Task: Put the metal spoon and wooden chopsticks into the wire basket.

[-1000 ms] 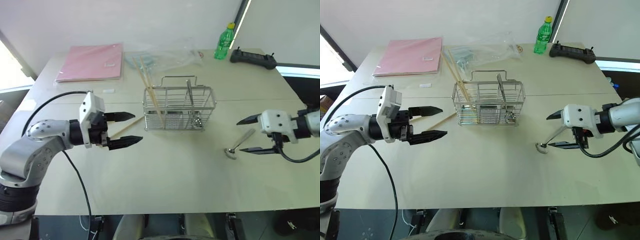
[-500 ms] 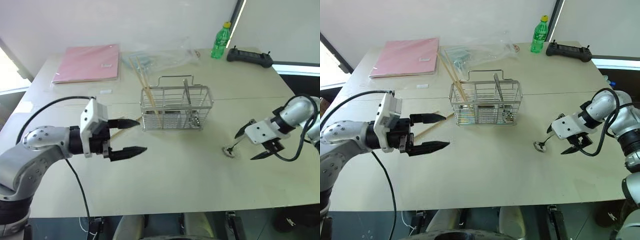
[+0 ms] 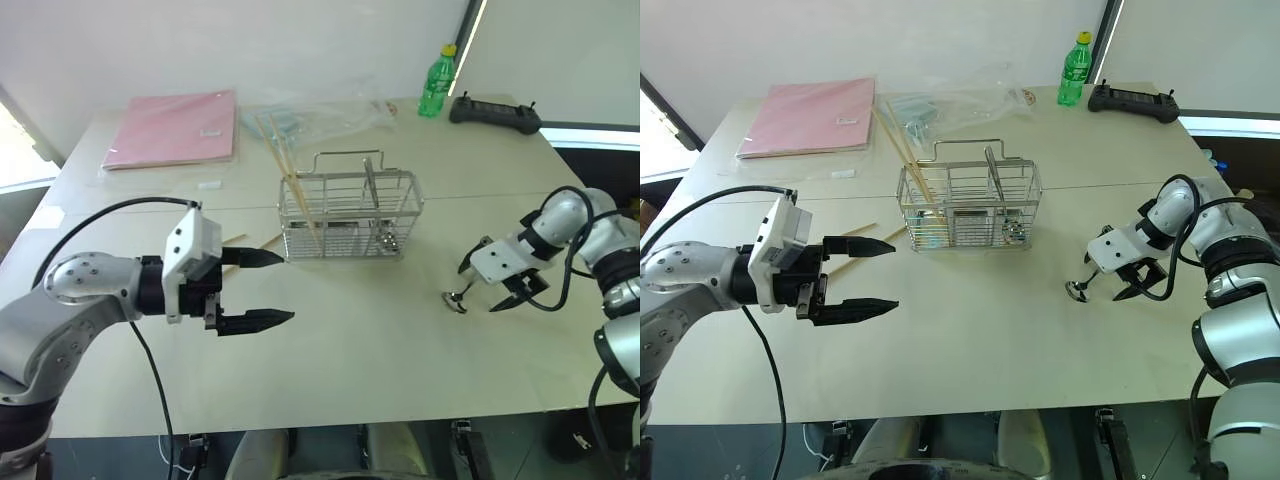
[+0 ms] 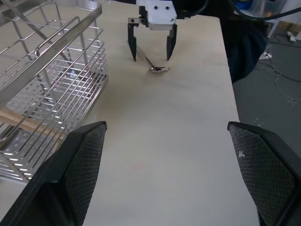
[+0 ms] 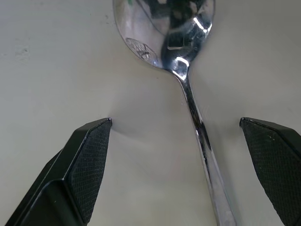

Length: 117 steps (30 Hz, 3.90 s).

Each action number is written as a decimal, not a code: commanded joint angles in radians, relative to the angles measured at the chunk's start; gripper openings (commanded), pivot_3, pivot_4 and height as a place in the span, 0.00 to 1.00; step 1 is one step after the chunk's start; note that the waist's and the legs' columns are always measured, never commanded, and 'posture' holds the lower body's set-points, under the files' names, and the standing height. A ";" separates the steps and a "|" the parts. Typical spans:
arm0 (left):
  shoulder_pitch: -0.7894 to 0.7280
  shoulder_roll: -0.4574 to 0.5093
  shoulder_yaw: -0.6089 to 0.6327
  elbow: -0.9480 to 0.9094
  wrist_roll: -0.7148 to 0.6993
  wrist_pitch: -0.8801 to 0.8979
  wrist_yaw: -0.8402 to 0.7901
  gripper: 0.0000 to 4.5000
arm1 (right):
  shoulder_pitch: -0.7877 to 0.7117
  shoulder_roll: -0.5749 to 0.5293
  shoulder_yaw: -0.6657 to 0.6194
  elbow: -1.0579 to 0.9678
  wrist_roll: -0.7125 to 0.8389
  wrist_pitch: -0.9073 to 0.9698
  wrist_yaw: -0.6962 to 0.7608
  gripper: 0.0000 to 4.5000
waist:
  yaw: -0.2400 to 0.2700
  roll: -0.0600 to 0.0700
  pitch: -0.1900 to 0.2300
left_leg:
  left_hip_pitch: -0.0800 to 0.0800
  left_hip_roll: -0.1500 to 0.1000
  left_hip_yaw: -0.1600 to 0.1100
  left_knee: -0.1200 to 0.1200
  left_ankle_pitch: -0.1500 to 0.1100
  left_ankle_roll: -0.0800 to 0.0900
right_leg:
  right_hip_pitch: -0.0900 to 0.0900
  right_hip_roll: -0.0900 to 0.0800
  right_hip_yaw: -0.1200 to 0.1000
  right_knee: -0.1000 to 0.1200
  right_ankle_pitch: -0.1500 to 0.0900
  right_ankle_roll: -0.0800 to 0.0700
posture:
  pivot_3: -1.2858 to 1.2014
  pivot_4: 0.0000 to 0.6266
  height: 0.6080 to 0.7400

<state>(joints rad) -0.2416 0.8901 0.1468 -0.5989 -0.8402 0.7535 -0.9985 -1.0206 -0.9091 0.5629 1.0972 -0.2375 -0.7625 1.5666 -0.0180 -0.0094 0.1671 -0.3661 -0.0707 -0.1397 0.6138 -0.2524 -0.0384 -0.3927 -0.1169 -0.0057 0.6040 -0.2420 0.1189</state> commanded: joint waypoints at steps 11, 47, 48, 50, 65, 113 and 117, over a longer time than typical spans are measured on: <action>0.000 0.016 0.022 -0.025 -0.019 -0.009 -0.002 0.99 | -0.045 0.063 -0.055 0.063 -0.075 -0.031 -0.024 0.94 | -0.004 -0.005 0.001 | 0.010 0.001 0.003 0.000 0.000 0.000 | 0.004 0.001 0.003 0.008 -0.002 -0.003 | 0.52 0.24 0.86; -0.248 -0.017 -0.111 0.230 0.115 -0.122 -0.137 1.00 | 0.566 -0.326 -0.650 -1.396 0.999 1.073 -0.256 0.01 | 0.008 -0.005 0.003 | 0.006 0.003 0.003 0.001 -0.002 0.002 | 0.000 -0.002 0.005 0.007 -0.004 -0.002 | 0.52 0.24 0.86; -0.257 -0.021 -0.115 0.240 0.120 -0.127 -0.144 1.00 | 0.547 -0.313 -0.679 -1.419 1.057 1.150 -0.316 0.01 | 0.008 -0.006 0.003 | 0.006 0.003 0.004 0.001 -0.002 0.002 | 0.001 -0.002 0.005 0.007 -0.004 -0.002 | 0.52 0.24 0.86; -0.276 -0.033 -0.129 0.263 0.135 -0.141 -0.155 1.00 | 0.453 -0.239 -0.725 -1.433 1.195 1.295 -0.522 0.01 | 0.006 -0.007 0.003 | 0.006 0.004 0.004 0.001 -0.002 0.002 | 0.001 -0.002 0.005 0.007 -0.004 -0.001 | 0.52 0.24 0.86; -0.321 -0.084 -0.126 0.300 0.176 -0.157 -0.148 1.00 | 0.281 0.353 -0.653 -1.387 1.063 1.450 -1.240 0.01 | 0.010 -0.012 0.001 | -0.009 0.007 0.006 0.000 -0.001 0.002 | -0.015 0.001 0.003 0.007 0.003 0.001 | 0.52 0.24 0.86; -0.442 -0.173 -0.072 0.441 0.243 -0.229 -0.051 1.00 | 0.291 0.313 -0.867 -1.470 1.030 1.584 -1.264 0.01 | 0.003 -0.012 0.001 | -0.007 0.001 0.003 0.001 0.000 0.002 | -0.013 0.000 0.003 0.008 0.003 0.002 | 0.52 0.24 0.86; -0.442 -0.172 -0.073 0.443 0.246 -0.232 -0.056 1.00 | 0.312 0.312 -0.906 -1.515 1.091 1.645 -1.295 0.01 | 0.005 -0.012 0.001 | -0.007 0.001 0.003 0.001 0.000 0.002 | -0.013 0.001 0.003 0.009 0.003 0.002 | 0.52 0.24 0.86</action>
<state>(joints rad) -0.6638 0.7078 0.0566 -0.1461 -0.5978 0.5389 -1.0483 -0.7062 -0.5814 -0.3047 -0.3684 0.8141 0.8701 0.2831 -0.0127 -0.0213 0.1680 -0.3730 -0.0694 -0.1366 0.6147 -0.2525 -0.0366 -0.4057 -0.1164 -0.0032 0.6126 -0.2388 0.1209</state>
